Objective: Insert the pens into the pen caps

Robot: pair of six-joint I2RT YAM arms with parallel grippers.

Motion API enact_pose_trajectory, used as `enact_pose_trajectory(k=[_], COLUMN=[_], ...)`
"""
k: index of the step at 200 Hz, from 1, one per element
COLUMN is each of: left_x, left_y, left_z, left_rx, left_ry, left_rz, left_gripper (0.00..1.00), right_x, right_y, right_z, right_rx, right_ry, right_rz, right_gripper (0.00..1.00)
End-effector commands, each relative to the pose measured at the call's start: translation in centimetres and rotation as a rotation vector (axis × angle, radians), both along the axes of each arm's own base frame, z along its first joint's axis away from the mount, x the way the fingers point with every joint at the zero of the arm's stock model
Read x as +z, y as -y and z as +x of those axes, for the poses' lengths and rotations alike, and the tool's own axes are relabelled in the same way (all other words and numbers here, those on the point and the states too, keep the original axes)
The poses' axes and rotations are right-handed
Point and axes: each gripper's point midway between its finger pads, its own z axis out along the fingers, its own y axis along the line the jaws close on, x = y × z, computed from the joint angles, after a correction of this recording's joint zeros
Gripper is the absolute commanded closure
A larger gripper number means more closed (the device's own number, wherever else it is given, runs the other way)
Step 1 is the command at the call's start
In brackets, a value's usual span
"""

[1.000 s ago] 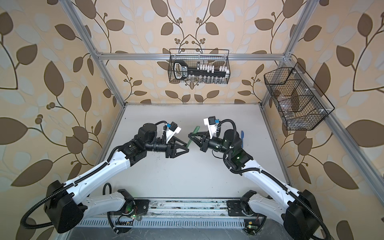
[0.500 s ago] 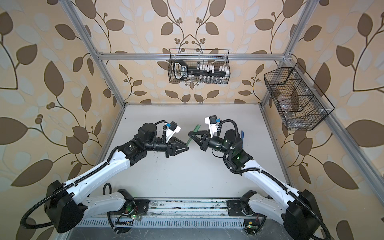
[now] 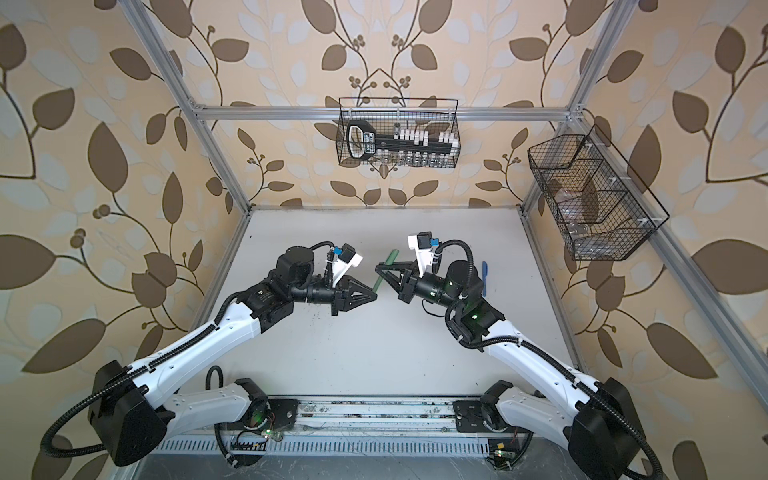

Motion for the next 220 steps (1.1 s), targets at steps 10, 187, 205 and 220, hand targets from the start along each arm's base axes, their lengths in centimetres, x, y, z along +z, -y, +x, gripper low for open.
enact_pose_trajectory(k=[10, 187, 205, 220], left_x=[2.0, -2.1, -1.9, -1.8], left_y=[0.1, -0.5, -0.6, -0.7], left_z=[1.1, 0.8, 0.6, 0.5], left_rx=[0.034, 0.02, 0.017, 0.017], left_ry=[0.044, 0.032, 0.047, 0.057], left_rz=[-0.032, 0.086, 0.08, 0.074], left_gripper=[1.0, 1.0, 1.0, 1.0], right_x=[-1.2, 1.0, 1.1, 1.2], right_y=[-0.2, 6.4, 6.1, 5.5], right_z=[-0.7, 0.4, 0.8, 1.0], right_rx=[0.0, -0.128, -0.106, -0.078], right_ry=[0.026, 0.0, -0.004, -0.013], right_rz=[-0.077, -0.15, -0.138, -0.113], right_gripper=[1.0, 0.46, 0.49, 0.49])
